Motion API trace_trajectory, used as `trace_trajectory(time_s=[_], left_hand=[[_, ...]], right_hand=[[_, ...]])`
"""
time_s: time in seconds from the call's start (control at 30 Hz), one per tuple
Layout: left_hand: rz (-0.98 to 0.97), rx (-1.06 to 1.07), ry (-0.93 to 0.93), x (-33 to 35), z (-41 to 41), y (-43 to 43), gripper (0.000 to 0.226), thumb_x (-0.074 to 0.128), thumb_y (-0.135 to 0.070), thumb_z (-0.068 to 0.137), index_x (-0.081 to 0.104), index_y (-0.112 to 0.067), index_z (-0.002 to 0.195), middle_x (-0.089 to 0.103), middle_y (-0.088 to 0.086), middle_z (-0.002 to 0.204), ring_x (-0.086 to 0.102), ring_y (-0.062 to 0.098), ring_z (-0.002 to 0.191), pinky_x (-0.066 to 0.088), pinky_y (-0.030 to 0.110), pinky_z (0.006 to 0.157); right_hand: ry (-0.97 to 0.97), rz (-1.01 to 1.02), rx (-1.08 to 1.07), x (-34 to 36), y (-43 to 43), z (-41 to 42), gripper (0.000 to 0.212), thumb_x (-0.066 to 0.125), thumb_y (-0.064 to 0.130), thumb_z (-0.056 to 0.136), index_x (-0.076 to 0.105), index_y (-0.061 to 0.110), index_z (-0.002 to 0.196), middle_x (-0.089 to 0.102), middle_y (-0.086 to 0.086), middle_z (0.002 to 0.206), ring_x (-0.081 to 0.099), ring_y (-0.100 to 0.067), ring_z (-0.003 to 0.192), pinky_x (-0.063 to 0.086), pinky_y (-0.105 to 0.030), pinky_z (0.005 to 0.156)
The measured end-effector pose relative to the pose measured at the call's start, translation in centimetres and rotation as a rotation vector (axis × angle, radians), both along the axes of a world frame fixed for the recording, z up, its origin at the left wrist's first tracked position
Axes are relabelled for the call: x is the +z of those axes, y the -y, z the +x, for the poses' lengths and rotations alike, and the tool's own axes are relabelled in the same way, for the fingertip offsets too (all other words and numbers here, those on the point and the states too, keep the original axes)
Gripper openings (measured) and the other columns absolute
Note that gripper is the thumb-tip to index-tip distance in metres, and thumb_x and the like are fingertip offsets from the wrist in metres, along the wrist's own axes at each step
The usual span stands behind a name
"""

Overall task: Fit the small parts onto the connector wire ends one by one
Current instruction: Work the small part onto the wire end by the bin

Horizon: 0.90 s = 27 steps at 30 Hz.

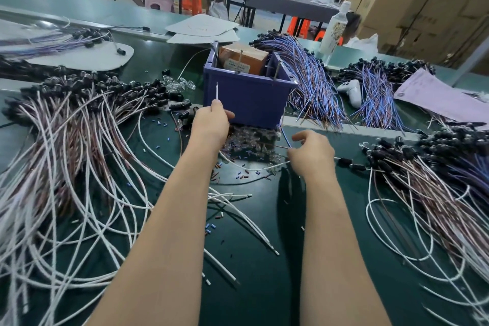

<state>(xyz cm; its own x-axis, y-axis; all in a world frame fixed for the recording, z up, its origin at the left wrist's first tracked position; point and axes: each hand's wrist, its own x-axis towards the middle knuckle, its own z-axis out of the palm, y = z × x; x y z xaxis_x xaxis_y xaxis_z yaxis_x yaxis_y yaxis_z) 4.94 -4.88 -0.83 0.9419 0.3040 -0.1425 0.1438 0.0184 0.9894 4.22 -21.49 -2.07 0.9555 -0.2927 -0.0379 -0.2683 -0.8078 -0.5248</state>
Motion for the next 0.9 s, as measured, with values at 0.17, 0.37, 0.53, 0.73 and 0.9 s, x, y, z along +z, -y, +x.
trace_trajectory(time_s=[0.17, 0.37, 0.53, 0.73, 0.9], left_hand=[[-0.055, 0.008, -0.049, -0.2, 0.2, -0.3, 0.035, 0.029, -0.011, 0.097, 0.056, -0.011, 0.075, 0.038, 0.0, 0.056, 0.03, 0.009, 0.035, 0.021, 0.018, 0.038], [-0.009, 0.166, 0.13, 0.0, -0.1, -0.6, 0.014, 0.032, -0.015, 0.102, 0.041, -0.016, 0.092, 0.054, -0.002, 0.063, 0.039, 0.013, 0.052, 0.031, 0.025, 0.05], [0.082, 0.202, 0.264, 1.6, -0.3, -0.4, 0.018, 0.049, -0.019, 0.096, 0.051, -0.024, 0.079, 0.061, -0.009, 0.068, 0.049, 0.006, 0.059, 0.042, 0.027, 0.063], [-0.078, 0.218, 0.218, 1.5, 0.9, 0.5, 0.021, 0.041, -0.004, 0.093, 0.056, -0.016, 0.085, 0.062, -0.006, 0.075, 0.044, 0.007, 0.057, 0.041, 0.025, 0.064], [-0.195, 0.183, 0.226, 1.0, 1.4, 0.3, 0.019, 0.042, 0.002, 0.094, 0.048, -0.016, 0.098, 0.066, -0.006, 0.073, 0.051, -0.001, 0.049, 0.044, 0.015, 0.054]], right_hand=[[0.025, 0.013, -0.084, -0.9, 0.1, -0.2, 0.018, 0.061, 0.027, 0.09, 0.068, 0.025, 0.106, 0.062, -0.006, 0.12, 0.046, -0.032, 0.119, 0.035, -0.038, 0.097], [0.479, 0.111, -0.244, 0.6, 0.2, -0.9, 0.02, 0.057, 0.034, 0.092, 0.07, 0.021, 0.1, 0.067, -0.003, 0.104, 0.046, -0.028, 0.108, 0.032, -0.035, 0.089], [0.643, 0.36, -0.114, 2.0, -1.0, -0.4, 0.022, 0.054, 0.025, 0.095, 0.07, 0.009, 0.099, 0.064, -0.001, 0.084, 0.056, -0.018, 0.083, 0.038, -0.023, 0.074], [0.509, 0.388, -0.006, 2.0, -3.0, 0.6, 0.025, 0.048, 0.02, 0.096, 0.062, 0.011, 0.115, 0.068, -0.005, 0.099, 0.062, -0.022, 0.09, 0.046, -0.028, 0.083], [0.479, 0.37, 0.078, 2.2, -4.1, 0.9, 0.023, 0.048, 0.018, 0.095, 0.059, 0.018, 0.116, 0.068, -0.006, 0.103, 0.064, -0.027, 0.094, 0.05, -0.041, 0.087]])
